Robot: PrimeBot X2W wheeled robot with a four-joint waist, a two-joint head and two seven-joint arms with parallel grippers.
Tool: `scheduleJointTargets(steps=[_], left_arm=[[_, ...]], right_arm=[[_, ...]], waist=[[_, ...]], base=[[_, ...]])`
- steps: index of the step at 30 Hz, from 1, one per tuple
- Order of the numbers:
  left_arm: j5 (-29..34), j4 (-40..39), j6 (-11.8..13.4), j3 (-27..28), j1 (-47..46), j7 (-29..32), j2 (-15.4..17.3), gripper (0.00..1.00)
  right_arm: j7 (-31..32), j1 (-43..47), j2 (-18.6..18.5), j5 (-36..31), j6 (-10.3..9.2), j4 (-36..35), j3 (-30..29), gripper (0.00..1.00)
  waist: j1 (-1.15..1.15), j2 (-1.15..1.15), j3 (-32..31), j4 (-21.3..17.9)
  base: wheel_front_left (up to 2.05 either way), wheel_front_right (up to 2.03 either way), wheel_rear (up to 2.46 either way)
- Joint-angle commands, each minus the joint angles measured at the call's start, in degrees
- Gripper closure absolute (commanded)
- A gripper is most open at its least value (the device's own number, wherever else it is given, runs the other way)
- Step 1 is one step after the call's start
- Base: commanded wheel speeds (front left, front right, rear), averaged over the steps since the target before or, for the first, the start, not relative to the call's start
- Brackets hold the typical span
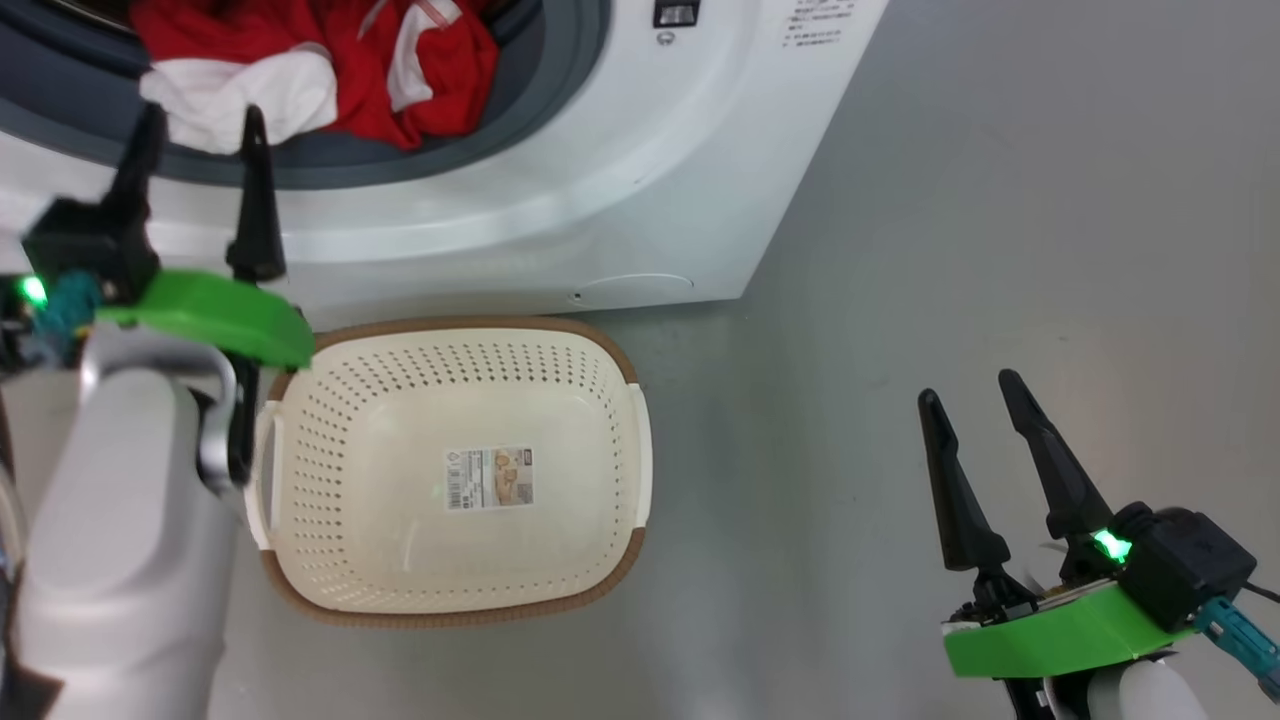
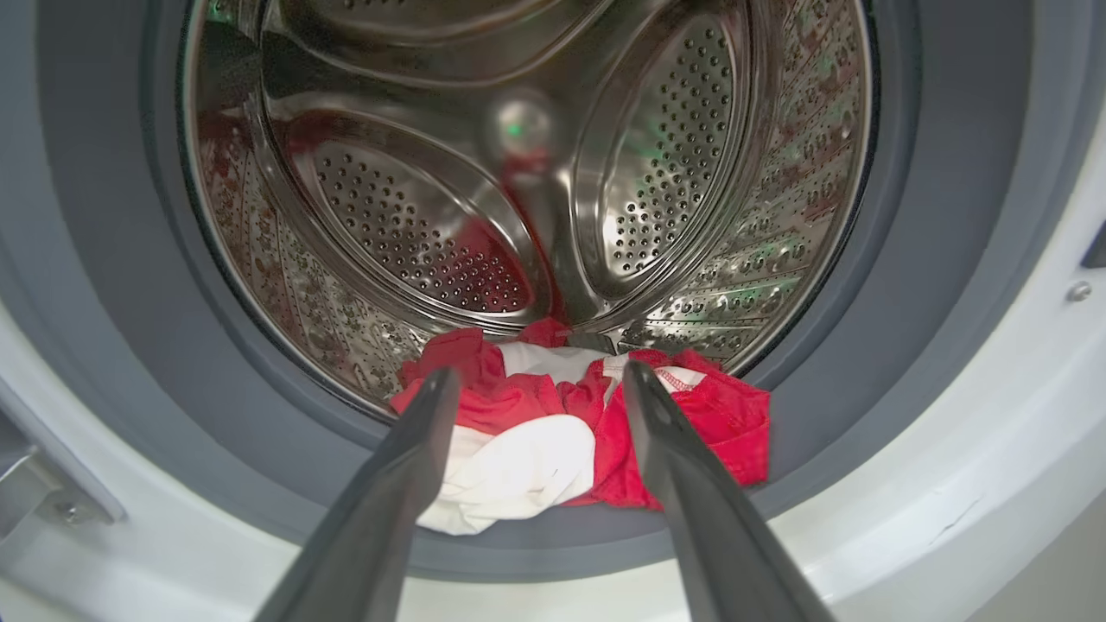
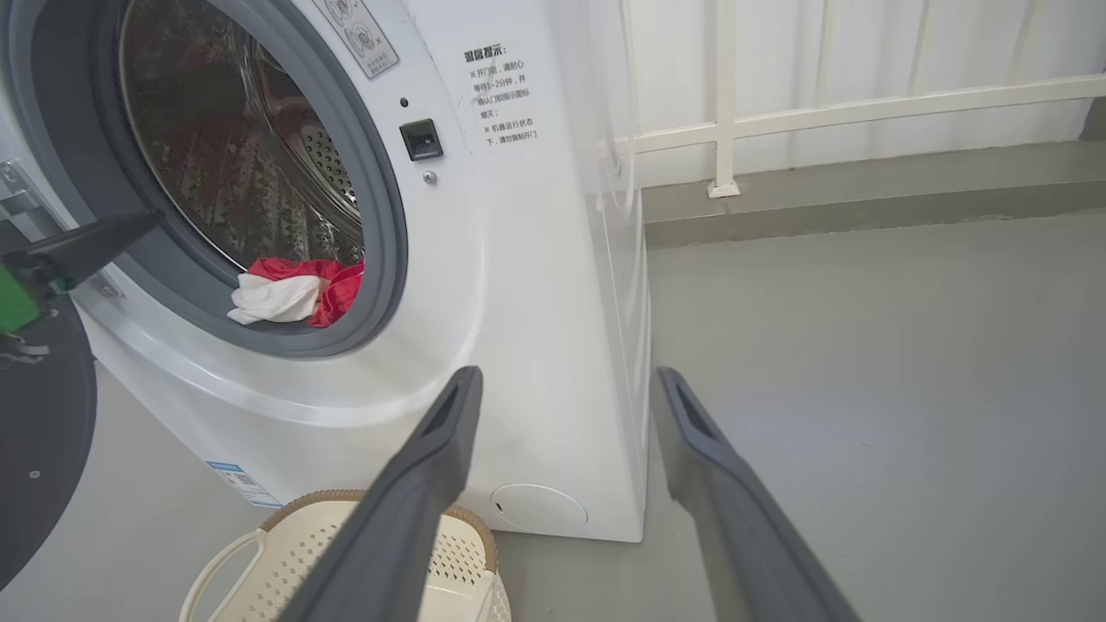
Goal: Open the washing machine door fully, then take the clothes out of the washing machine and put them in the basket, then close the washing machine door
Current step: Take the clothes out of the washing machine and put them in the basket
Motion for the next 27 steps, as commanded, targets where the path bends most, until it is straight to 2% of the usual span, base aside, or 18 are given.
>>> scheduleJointTargets(steps=[1,14,19,27], left_arm=[[0.29,1.13,-0.58,1.68,-3.20,0.55,2.71,0.00],[0.06,20.11,-1.37,1.53,-19.32,3.57,4.85,0.00],[-0.13,25.72,-1.48,1.41,-22.49,4.18,5.29,0.00],[0.14,34.39,-0.22,0.91,-26.48,4.65,6.49,0.00]], right_arm=[[-0.42,-1.22,-0.18,-0.54,0.09,-1.23,1.92,0.00],[-0.42,-3.43,-0.18,-0.39,0.09,-1.14,3.39,0.00],[-0.42,-4.33,-0.18,-0.34,0.09,-0.89,4.00,0.00],[-0.42,-5.38,-0.18,0.19,0.09,-0.39,4.91,0.00]], waist=[[0.00,0.00,1.07,-0.85],[0.00,0.00,6.20,-3.65],[0.00,0.00,7.30,-4.73],[0.00,0.00,8.56,-6.60]], base=[[0.00,0.00,0.00],[0.00,0.00,0.00],[0.00,0.00,0.00],[0.00,0.00,0.00]])
